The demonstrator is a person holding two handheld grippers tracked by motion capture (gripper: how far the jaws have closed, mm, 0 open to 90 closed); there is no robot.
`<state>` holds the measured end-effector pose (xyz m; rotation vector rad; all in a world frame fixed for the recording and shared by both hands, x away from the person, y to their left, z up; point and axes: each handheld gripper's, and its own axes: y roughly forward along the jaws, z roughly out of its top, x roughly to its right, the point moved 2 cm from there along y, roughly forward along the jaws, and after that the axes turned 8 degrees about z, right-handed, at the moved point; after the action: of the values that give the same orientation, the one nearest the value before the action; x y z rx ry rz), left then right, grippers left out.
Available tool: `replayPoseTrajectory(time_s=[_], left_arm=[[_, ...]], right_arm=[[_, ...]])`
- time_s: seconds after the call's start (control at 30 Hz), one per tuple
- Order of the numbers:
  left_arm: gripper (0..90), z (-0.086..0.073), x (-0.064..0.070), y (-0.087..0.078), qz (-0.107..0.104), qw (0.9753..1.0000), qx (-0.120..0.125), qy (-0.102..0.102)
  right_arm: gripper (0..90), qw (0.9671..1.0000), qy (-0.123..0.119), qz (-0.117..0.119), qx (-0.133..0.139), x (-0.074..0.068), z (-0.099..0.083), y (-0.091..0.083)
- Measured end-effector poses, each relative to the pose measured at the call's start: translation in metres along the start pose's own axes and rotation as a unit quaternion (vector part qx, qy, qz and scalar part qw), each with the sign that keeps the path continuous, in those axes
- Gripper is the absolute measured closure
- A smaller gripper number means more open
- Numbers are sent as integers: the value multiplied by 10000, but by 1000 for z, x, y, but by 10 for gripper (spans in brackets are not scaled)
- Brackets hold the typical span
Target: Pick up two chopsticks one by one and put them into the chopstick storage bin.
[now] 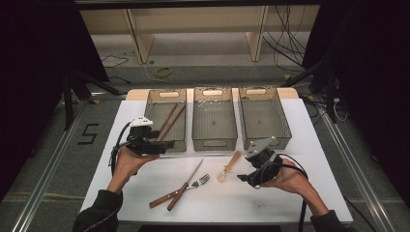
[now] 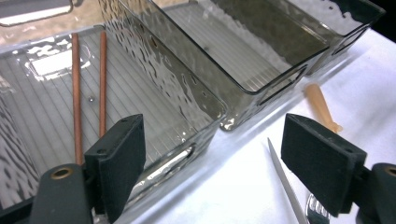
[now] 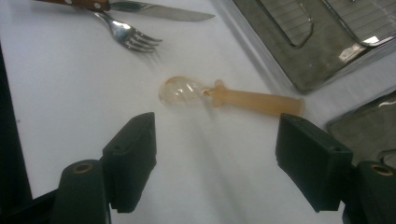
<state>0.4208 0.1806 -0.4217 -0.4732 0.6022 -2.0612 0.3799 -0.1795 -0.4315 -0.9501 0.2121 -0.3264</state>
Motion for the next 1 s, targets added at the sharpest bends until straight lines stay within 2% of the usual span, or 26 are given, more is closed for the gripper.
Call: replayPoseTrajectory(time_s=[0.23,0.3,0.37,0.4,0.43,0.53,0.63,0.7,0.77,0.83,1.0], left_arm=[[206,-16,10,-8,-4,9999,7,107],[205,-21,14,-9,6,9999,-3,158],[202,-24,17,-10,-1,9998,-20,178],[202,-26,18,-11,3,9998,-26,189],[202,-27,19,-11,10,9998,-22,180],[199,-32,20,-12,9,9998,-73,205],[199,-36,22,-14,51,9998,-49,194],[199,-37,23,-15,65,9998,-39,202],[200,-40,24,-15,59,9997,-52,216],[199,-42,26,-15,46,9997,-74,208],[199,-48,29,-16,72,9996,-59,258]], right_arm=[[301,9999,-27,-23,-122,10,12,7],[321,9997,58,6,-219,12,15,10],[324,9982,517,-30,-286,17,18,14],[322,9977,618,-80,-282,19,18,15],[320,9958,841,-166,-308,23,18,16],[318,9910,1265,-343,-280,30,19,20],[316,9860,1591,-442,-230,36,19,24],[313,9838,1714,-471,-216,37,19,27],[314,9836,1713,-519,-213,38,19,30],[314,9869,1535,-449,-210,37,21,33],[321,9893,1386,-402,-218,37,28,39]])
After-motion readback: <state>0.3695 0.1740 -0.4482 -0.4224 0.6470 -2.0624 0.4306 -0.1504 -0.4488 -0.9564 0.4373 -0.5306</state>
